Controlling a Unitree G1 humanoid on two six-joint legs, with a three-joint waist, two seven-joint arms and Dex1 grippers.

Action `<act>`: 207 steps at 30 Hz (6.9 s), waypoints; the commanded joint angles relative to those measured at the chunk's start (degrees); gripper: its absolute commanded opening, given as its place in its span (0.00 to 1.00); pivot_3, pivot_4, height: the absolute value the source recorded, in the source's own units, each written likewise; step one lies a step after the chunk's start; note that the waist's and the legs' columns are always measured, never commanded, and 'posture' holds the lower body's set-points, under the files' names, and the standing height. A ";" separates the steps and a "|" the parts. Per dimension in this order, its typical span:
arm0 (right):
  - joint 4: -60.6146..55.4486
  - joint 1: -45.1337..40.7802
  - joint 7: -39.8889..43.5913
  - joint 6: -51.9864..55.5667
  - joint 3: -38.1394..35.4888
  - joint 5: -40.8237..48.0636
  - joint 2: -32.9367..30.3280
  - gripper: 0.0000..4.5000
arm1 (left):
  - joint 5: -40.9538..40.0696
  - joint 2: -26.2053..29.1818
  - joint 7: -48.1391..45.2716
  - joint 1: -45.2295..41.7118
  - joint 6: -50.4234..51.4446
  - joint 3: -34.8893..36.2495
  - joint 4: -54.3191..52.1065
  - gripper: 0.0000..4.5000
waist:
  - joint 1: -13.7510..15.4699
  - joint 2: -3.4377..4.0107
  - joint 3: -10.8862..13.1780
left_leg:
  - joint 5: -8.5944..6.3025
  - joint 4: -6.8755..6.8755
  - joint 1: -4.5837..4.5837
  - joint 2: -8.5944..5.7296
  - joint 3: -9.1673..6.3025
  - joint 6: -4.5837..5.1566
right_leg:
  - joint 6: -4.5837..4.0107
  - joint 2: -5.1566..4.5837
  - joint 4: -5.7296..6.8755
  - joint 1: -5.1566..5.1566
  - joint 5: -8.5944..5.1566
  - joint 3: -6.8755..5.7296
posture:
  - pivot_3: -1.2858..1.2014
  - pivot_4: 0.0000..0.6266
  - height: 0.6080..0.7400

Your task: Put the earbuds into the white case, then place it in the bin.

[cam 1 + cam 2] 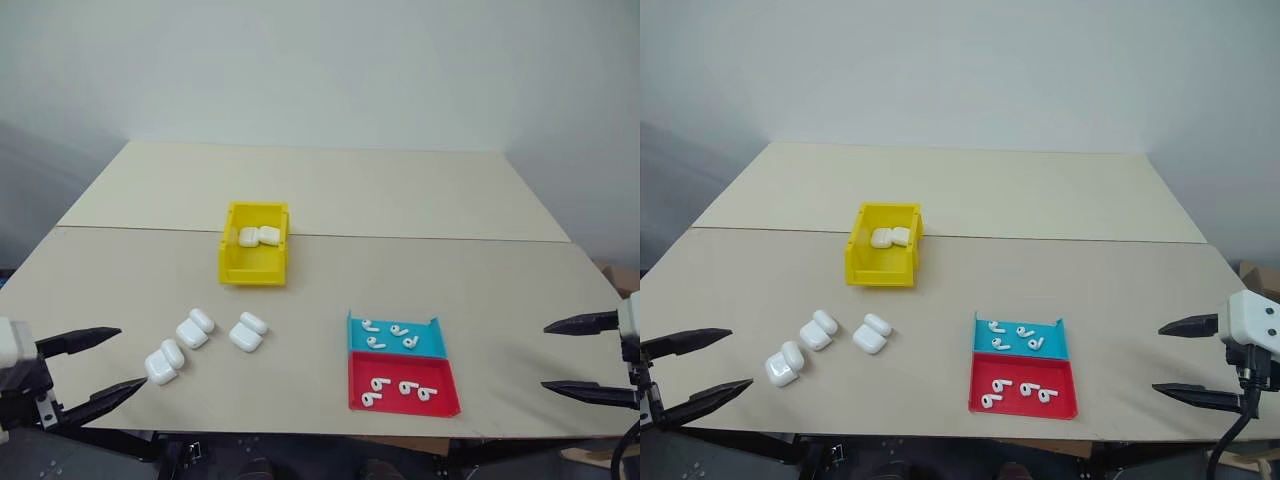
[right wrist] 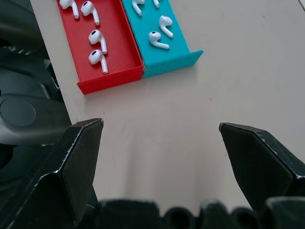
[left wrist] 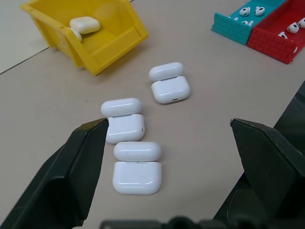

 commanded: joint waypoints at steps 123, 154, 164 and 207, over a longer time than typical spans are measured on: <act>-37.33 -35.56 -20.96 29.49 49.63 -4.65 -17.92 0.80 | 10.83 -28.38 6.50 -26.90 -31.52 -42.16 13.36 0.61 | 0.13 0.50 0.09 | 0.06 0.92 -0.89 0.07 -0.40 -0.07 | 0.04 0.26 1.04 -0.89 0.13 -0.03 | 0.52 0.24 1.00; -30.21 -43.15 -12.23 28.84 70.42 -28.43 -2.88 0.59 | 7.24 -23.09 5.92 -26.26 -26.19 -46.38 10.01 0.61 | -0.03 0.53 0.08 | 0.06 0.92 -0.89 0.10 -0.41 -0.07 | 0.03 0.30 1.06 -0.93 0.13 -0.06 | 0.52 0.24 1.00; -28.30 -43.04 -11.51 27.99 71.47 -30.79 -0.68 0.59 | 7.50 -22.36 7.44 -25.44 -25.89 -46.82 8.83 0.61 | 0.04 0.53 0.08 | 0.06 0.92 -0.89 0.10 -0.41 -0.07 | 0.03 0.30 1.06 -0.92 0.13 -0.06 | 0.52 0.24 1.00; -25.44 -41.70 -9.61 23.31 71.31 -36.60 2.11 0.34 | 9.29 -21.53 11.02 -25.87 -26.21 -47.50 8.99 0.61 | 0.05 0.53 0.08 | 0.06 0.92 -0.89 0.10 -0.41 -0.07 | 0.03 0.30 1.05 -0.92 0.13 -0.06 | 0.52 0.24 1.00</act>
